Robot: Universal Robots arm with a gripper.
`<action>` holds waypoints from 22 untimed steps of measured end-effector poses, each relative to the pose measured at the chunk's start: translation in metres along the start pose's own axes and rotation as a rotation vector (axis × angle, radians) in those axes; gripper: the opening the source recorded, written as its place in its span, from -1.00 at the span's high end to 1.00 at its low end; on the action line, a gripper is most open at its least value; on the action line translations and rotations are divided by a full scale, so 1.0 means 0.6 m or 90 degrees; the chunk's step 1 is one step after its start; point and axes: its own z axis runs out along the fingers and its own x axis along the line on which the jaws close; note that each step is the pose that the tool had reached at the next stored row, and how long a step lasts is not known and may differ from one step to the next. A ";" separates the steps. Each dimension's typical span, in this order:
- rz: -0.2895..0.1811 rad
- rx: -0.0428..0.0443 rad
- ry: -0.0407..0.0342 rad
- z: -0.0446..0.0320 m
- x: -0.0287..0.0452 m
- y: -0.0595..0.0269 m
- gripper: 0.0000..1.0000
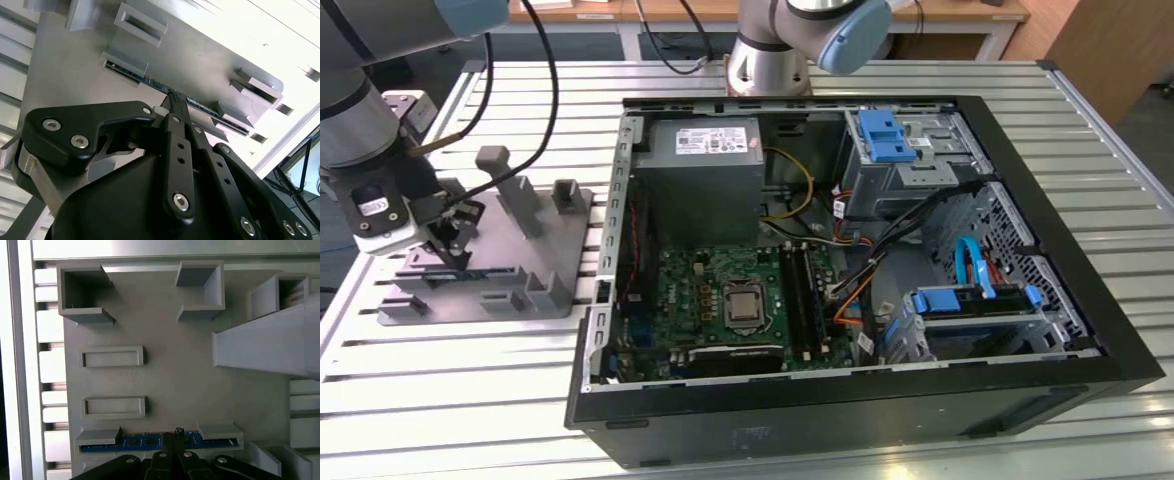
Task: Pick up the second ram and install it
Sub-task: 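Reach for the second ram, then pick up the second ram and move it above second insertion slot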
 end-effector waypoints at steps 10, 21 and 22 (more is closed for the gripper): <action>-0.001 0.0000 0.0000 0.000 0.000 0.000 0.80; -0.049 -0.0015 -0.0013 0.000 0.000 0.000 0.80; -0.058 -0.0018 -0.0015 0.000 0.000 0.000 0.80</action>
